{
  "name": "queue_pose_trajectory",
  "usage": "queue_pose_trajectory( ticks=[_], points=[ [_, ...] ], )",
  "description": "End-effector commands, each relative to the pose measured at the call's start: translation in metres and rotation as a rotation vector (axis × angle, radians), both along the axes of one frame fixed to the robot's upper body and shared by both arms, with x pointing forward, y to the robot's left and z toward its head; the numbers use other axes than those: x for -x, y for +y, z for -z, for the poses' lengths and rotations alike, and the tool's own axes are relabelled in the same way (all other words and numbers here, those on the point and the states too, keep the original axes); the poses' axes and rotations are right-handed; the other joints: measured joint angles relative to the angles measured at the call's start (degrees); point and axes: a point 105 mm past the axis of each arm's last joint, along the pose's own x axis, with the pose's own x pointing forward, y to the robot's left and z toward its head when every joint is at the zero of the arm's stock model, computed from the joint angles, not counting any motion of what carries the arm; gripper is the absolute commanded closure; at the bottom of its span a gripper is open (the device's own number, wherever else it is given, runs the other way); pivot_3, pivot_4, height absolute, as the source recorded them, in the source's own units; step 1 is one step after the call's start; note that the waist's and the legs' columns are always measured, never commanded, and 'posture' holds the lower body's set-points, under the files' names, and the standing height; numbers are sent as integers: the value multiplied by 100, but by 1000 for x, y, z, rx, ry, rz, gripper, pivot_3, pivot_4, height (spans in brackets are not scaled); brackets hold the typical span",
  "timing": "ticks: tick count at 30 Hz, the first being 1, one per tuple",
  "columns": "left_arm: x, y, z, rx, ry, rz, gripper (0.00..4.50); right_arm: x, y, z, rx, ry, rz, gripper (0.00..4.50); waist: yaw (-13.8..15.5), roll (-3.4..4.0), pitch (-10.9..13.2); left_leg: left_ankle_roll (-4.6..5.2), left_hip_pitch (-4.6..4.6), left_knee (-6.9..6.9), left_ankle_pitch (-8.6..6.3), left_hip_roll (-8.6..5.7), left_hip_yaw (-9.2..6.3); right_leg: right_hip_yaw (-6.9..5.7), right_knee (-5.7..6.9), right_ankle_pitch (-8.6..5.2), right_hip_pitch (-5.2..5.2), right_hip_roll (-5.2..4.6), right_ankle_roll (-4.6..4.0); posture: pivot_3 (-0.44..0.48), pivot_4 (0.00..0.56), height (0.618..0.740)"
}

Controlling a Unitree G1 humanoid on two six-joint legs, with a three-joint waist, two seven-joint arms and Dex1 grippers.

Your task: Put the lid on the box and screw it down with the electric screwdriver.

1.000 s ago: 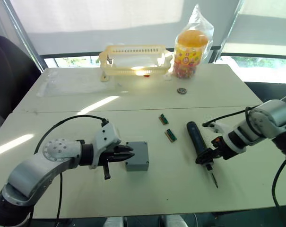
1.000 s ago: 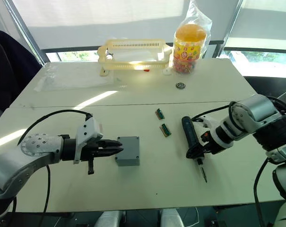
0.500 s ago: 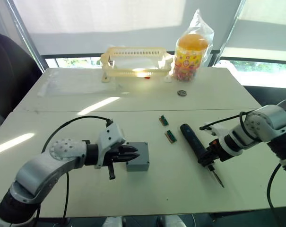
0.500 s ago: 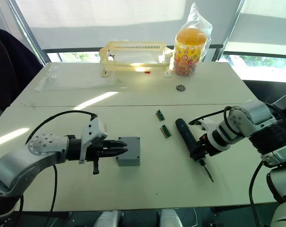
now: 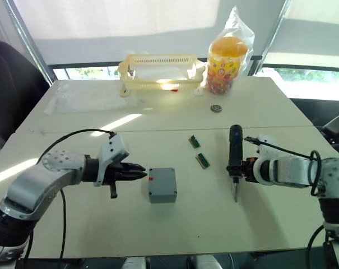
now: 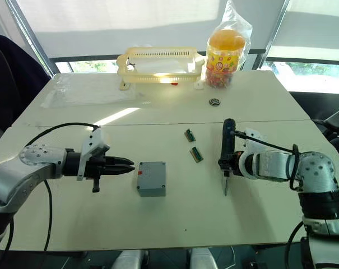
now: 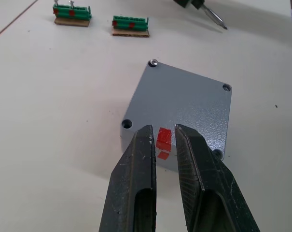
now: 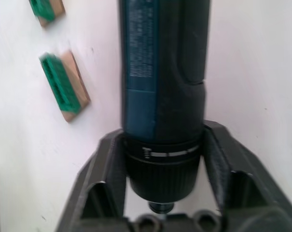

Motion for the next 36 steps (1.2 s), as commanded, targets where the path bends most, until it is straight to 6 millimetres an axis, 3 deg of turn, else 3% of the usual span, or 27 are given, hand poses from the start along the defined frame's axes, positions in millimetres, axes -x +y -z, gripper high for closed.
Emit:
queue_pose_trajectory(
  ticks=[1, 3, 5, 8, 10, 15, 23, 30, 36],
  points=[
    [-4, -8, -7, 1, -49, 48, 3833, -9, -4, -59, 103, -290, 85, 2711, -6, 2, 1, 0, 0, 0, 0, 0, 1, 0, -1, 0, 0, 0, 0, 0, 150, 740],
    [-5, -13, -7, 4, -57, 71, 3833, -16, 1, -81, 175, -472, 80, 2711, -2, 5, 2, 0, 0, 0, 0, 0, 1, 0, -3, -1, 0, 0, -1, 0, 150, 740],
    [-5, -19, -4, 6, -62, 95, 3833, -18, 21, -104, 151, -691, 15, 2711, -5, 4, 2, 0, 1, -3, 0, 1, 1, -1, -7, -2, -2, 3, -2, 0, 150, 740],
    [-7, -29, 0, 7, -75, 116, 3833, -7, 54, -137, 52, -1013, -101, 2711, -22, 7, 4, 0, 1, -10, 0, 12, -1, 1, -8, -2, -7, 17, -1, 0, 150, 740],
    [-8, -35, 3, 10, -83, 126, 3833, 7, 78, -146, 10, -1151, -255, 2711, -7, 7, 4, 0, 0, -10, 0, 28, -2, 1, -5, -1, -10, 32, -1, 0, 150, 740],
    [-9, -45, 15, -16, -93, 142, 3833, 32, 121, -124, -190, -1179, -578, 2711, 20, 5, 3, 0, 2, -4, 0, 44, -2, -1, -1, -1, -6, 46, -9, 0, 150, 740],
    [-11, -44, 30, -45, -82, 124, 3833, 40, 149, -86, -199, -1144, -745, 2711, 14, 6, 3, 0, 3, -1, 0, 44, -1, 0, 0, 1, -6, 46, -13, 0, 150, 740],
    [-13, -39, 36, -55, -70, 105, 3833, 28, 151, -60, -142, -1128, -741, 2711, 16, 5, 2, -1, 8, 1, 0, 45, -1, 0, 2, 2, -2, 48, -17, 0, 150, 740],
    [-14, -28, 33, -42, -65, 65, 3833, 22, 144, -59, -132, -1148, -688, 2711, 8, 6, 2, -1, 11, -1, 0, 46, -2, -1, 4, 2, -2, 49, -17, 0, 150, 740]
  ],
)
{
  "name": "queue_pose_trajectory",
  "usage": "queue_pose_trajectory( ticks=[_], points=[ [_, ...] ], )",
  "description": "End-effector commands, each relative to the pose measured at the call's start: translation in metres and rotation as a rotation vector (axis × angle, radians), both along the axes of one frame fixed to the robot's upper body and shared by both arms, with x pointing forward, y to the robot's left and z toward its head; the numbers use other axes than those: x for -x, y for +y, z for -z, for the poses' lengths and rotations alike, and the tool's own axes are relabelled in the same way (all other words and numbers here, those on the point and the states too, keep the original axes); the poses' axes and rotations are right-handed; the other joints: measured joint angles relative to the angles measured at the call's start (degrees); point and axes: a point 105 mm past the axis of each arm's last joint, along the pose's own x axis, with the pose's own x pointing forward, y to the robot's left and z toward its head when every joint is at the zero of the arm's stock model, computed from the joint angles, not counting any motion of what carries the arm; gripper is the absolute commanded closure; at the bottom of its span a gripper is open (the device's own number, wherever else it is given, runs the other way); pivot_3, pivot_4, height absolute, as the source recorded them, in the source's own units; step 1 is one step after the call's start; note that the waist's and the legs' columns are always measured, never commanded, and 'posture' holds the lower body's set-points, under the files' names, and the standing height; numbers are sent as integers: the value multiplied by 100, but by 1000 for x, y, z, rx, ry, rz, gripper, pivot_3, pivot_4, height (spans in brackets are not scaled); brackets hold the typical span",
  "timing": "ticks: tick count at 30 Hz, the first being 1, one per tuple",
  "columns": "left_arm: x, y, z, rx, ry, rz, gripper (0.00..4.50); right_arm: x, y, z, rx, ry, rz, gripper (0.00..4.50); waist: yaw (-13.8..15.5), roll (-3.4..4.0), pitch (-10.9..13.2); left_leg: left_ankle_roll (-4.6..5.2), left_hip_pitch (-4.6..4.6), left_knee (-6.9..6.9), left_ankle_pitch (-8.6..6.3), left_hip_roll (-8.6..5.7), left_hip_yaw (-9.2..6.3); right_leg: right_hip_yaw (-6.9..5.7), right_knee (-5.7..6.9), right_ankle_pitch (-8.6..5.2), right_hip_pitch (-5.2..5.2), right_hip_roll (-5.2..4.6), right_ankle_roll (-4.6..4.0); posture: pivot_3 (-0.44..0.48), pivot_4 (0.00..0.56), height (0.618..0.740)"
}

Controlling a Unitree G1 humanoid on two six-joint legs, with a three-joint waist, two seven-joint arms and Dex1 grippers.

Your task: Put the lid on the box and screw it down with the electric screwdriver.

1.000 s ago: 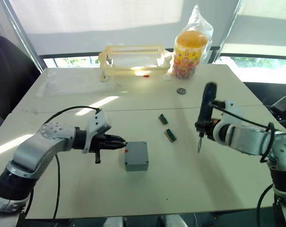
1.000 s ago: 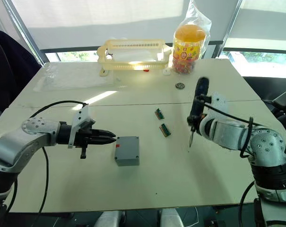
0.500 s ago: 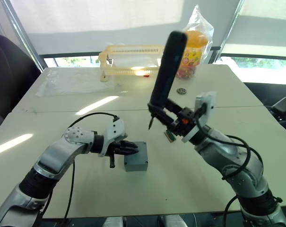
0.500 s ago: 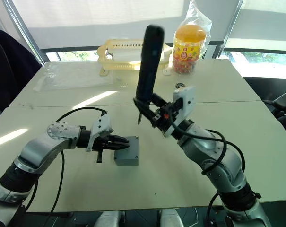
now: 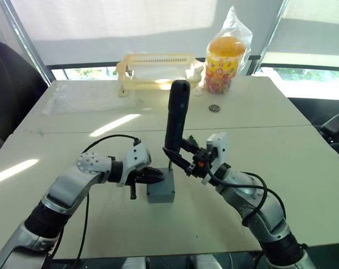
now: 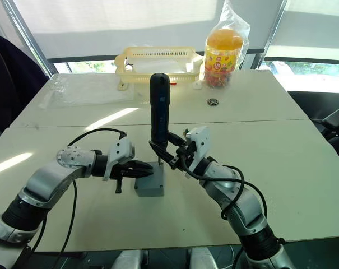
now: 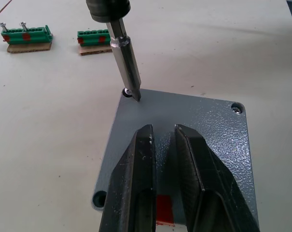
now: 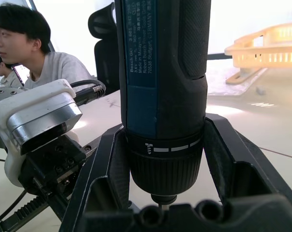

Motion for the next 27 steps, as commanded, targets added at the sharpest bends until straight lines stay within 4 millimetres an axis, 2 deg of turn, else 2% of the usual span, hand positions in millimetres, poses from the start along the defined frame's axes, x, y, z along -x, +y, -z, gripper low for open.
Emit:
queue_pose_trajectory(
  ticks=[1, 9, 27],
  points=[
    [-2, 13, 3, -13, 16, -49, 3833, 1, -8, -25, -67, -96, 26, 2711, -5, 0, 0, 0, 0, 0, 0, 0, 0, 0, 1, 0, 0, 0, 0, 0, 150, 740],
    [1, 17, 8, -3, 33, -67, 3833, 1, -13, -30, -90, -95, 40, 2711, -2, 1, -1, 0, 3, 0, 0, 2, 0, 0, 3, 0, 2, 1, 0, 0, 150, 740],
    [5, 18, 12, -17, 36, -85, 3833, 3, -9, -21, -79, -70, 34, 2711, -3, 2, -2, 0, 4, 0, 0, 2, 0, 0, 3, 0, 3, 1, 0, 0, 150, 740]
  ],
)
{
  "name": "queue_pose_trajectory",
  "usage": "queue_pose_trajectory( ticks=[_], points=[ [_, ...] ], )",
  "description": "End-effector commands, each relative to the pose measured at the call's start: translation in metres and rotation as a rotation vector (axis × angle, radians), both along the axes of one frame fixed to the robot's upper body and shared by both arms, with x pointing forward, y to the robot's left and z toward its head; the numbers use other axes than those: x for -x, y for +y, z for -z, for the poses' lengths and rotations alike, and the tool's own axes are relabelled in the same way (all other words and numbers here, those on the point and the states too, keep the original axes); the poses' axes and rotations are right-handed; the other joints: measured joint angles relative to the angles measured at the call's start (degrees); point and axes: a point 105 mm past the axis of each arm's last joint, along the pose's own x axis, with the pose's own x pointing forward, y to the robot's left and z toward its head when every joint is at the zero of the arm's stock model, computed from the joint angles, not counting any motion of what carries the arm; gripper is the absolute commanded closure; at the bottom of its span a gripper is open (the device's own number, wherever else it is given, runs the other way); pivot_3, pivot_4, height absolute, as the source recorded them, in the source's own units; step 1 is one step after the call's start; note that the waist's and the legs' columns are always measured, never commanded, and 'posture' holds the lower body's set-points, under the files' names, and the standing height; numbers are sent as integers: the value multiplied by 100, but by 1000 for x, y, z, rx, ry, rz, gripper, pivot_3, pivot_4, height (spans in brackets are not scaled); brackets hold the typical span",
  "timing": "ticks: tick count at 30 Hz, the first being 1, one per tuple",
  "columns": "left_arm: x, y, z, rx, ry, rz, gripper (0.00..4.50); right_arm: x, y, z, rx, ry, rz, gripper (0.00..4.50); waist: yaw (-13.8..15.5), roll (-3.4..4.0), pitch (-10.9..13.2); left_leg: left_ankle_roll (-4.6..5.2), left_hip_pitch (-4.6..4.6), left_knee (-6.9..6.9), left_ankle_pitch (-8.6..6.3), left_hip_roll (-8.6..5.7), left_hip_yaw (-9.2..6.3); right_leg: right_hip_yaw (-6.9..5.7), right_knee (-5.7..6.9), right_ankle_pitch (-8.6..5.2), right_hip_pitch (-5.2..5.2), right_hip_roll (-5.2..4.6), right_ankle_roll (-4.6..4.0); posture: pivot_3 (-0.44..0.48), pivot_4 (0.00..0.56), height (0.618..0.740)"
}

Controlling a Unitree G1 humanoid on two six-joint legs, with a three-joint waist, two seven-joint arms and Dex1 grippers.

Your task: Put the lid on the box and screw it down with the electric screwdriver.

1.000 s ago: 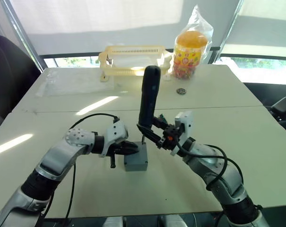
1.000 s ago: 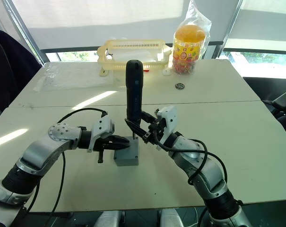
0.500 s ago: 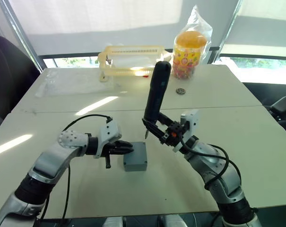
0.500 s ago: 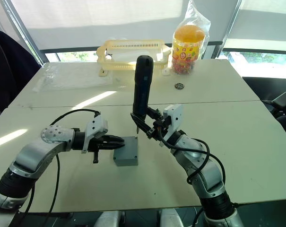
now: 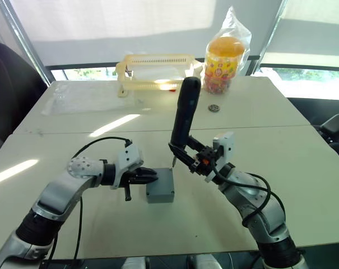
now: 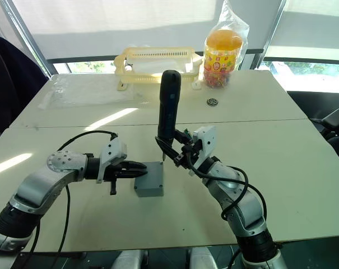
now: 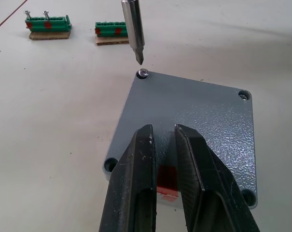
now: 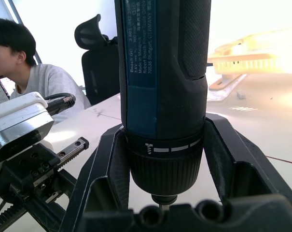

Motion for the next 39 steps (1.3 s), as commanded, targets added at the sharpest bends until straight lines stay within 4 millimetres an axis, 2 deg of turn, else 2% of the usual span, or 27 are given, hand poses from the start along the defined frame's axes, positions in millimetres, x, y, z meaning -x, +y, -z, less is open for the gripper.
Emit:
queue_pose_trajectory(
  ticks=[1, 18, 39],
  points=[
    [1, 5, 10, -38, 35, -24, 3833, 9, 2, -20, -38, -84, -17, 2711, 0, 0, 0, 0, 0, 0, 0, 0, 0, 0, 0, 0, 0, 0, 0, 0, 150, 740],
    [1, 1, 10, -37, 39, -17, 3833, 16, 5, -29, -58, -96, -31, 2711, -1, 0, -1, 0, 1, 0, 0, 0, 0, 0, 0, 0, 1, 0, 0, 0, 150, 740],
    [0, 3, 10, -37, 37, -32, 3833, 10, 5, -18, -37, -77, -20, 2711, -1, 0, -1, 0, 1, 0, 0, 0, 0, 0, 0, 0, 2, 0, 0, 0, 150, 740]
  ],
)
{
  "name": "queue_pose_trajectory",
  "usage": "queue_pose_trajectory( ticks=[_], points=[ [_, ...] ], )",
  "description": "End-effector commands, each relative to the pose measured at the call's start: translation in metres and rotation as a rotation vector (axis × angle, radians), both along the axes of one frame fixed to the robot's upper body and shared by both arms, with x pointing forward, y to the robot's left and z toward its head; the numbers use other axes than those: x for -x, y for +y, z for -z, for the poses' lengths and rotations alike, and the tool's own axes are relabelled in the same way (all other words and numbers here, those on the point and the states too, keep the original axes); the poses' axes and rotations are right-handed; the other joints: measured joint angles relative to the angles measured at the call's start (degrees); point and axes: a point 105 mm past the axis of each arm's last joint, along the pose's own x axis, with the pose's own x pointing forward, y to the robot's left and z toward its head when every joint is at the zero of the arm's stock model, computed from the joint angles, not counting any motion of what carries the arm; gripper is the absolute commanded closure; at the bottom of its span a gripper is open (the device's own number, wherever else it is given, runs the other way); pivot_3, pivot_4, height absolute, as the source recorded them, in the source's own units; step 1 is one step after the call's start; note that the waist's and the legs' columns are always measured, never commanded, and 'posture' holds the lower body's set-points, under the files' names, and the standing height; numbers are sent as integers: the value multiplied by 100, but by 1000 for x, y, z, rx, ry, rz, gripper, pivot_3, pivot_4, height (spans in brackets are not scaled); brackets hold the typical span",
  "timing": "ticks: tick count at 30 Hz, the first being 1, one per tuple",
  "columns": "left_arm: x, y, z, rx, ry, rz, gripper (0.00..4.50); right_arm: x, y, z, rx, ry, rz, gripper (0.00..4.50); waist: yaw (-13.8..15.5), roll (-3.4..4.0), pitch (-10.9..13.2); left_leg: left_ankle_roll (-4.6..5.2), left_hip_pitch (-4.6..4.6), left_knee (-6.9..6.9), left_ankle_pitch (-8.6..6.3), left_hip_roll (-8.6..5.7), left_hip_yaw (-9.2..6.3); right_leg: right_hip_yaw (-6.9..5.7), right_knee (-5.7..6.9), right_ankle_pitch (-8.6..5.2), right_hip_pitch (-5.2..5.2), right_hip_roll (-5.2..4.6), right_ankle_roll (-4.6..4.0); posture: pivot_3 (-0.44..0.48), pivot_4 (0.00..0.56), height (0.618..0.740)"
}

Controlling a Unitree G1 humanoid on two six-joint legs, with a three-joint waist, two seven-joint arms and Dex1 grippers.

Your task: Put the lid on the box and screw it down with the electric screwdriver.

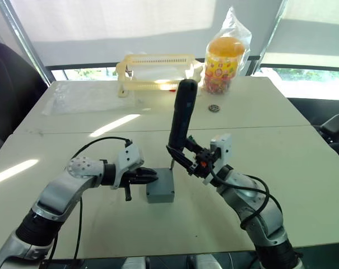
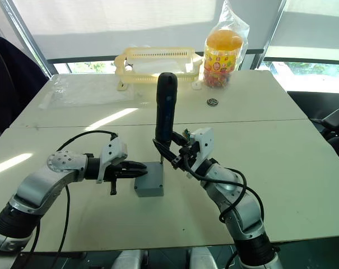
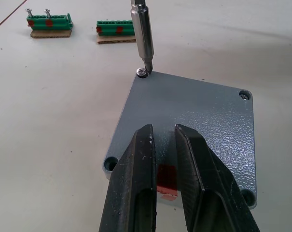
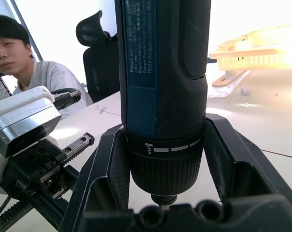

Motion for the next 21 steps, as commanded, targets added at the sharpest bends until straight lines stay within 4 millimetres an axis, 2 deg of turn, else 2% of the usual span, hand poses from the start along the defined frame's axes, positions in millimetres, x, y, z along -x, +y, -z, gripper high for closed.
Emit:
queue_pose_trajectory(
  ticks=[1, 9, 21],
  points=[
    [0, 3, 10, -33, 37, -17, 3833, 7, 0, -23, -44, -94, -15, 2711, 0, 0, 0, 0, 0, 0, 0, 0, 0, 0, 0, 0, 0, 0, 0, 0, 150, 740],
    [0, 3, 11, -33, 37, -13, 3833, 12, 1, -41, -68, -131, -27, 2711, 0, 0, 0, 0, 0, 0, 0, 0, 0, 0, 0, 0, 0, 0, 0, 0, 150, 740],
    [-1, 3, 11, -32, 38, -16, 3833, 9, 4, -35, -65, -112, -20, 2711, 0, 1, -1, 0, 1, 1, 0, 0, 0, 0, 1, 0, 1, 0, 0, 0, 150, 740]
  ],
)
